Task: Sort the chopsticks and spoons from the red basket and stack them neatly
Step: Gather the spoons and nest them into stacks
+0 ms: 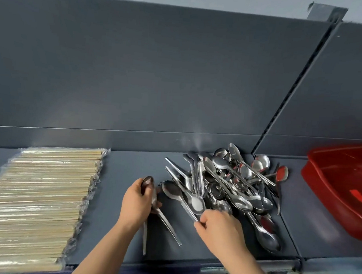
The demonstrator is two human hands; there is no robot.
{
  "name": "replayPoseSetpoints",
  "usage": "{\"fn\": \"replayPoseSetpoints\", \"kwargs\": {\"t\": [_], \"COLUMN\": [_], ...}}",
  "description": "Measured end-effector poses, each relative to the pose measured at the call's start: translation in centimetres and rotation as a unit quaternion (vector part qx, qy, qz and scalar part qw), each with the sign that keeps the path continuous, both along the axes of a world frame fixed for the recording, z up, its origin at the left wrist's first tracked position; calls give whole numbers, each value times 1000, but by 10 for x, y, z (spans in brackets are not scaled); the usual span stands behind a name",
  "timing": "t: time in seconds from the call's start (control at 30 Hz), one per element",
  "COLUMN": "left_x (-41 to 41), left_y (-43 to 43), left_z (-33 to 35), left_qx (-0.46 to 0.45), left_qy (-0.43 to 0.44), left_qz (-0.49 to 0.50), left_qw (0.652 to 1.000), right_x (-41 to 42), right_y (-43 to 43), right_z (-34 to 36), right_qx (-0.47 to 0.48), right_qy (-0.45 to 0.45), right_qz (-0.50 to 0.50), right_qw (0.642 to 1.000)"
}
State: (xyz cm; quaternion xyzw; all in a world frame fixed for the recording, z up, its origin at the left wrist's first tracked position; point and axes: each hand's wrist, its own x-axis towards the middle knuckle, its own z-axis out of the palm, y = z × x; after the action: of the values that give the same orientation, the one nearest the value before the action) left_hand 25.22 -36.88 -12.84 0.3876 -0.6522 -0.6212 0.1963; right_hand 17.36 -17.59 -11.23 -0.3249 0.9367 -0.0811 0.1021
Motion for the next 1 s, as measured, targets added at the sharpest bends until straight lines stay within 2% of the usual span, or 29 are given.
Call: {"fn": "replayPoseSetpoints", "kwargs": {"t": [0.17, 0.27, 0.33, 0.4, 0.5, 0.57, 0.6, 0.67, 0.77, 0.87, 1.0], "left_x": [-1, 0, -1, -2, 1, 4, 5, 6, 7, 7, -3], "left_y": [-2, -2, 0, 1, -6, -12, -15, -18, -20, -22, -27], "left_z": [4, 7, 8, 7, 3, 2, 2, 3, 9, 18, 33], "left_qx": [6, 57, 96, 85, 47, 64, 68, 63, 79, 129, 114], "left_qy": [-36, -16, 19, 36, 32, 35, 35, 31, 50, 90, 119], "left_qz": [-31, -47, -70, -64, -36, -30, -33, -43, -41, -56, -84], "left_qw": [999, 997, 993, 994, 998, 997, 997, 997, 995, 986, 983], "right_x": [-3, -4, -3, -4, -14, -19, -19, -17, -18, -25, -47], "right_y": [-3, 3, 2, -1, -1, -2, -5, -12, -17, -9, 11], "right_z": [-5, -5, -3, 0, 7, 10, 10, 8, 6, 10, 29], "right_qx": [-71, -189, -201, -218, -242, -144, -87, -40, -68, -154, -295], "right_qy": [-112, -281, -326, -299, -126, -31, -12, -36, -79, -64, -53], "right_qz": [-46, -42, -16, -17, -108, -132, -128, -132, -161, -171, -153], "right_qw": [990, 940, 923, 929, 956, 980, 988, 990, 981, 971, 942]}}
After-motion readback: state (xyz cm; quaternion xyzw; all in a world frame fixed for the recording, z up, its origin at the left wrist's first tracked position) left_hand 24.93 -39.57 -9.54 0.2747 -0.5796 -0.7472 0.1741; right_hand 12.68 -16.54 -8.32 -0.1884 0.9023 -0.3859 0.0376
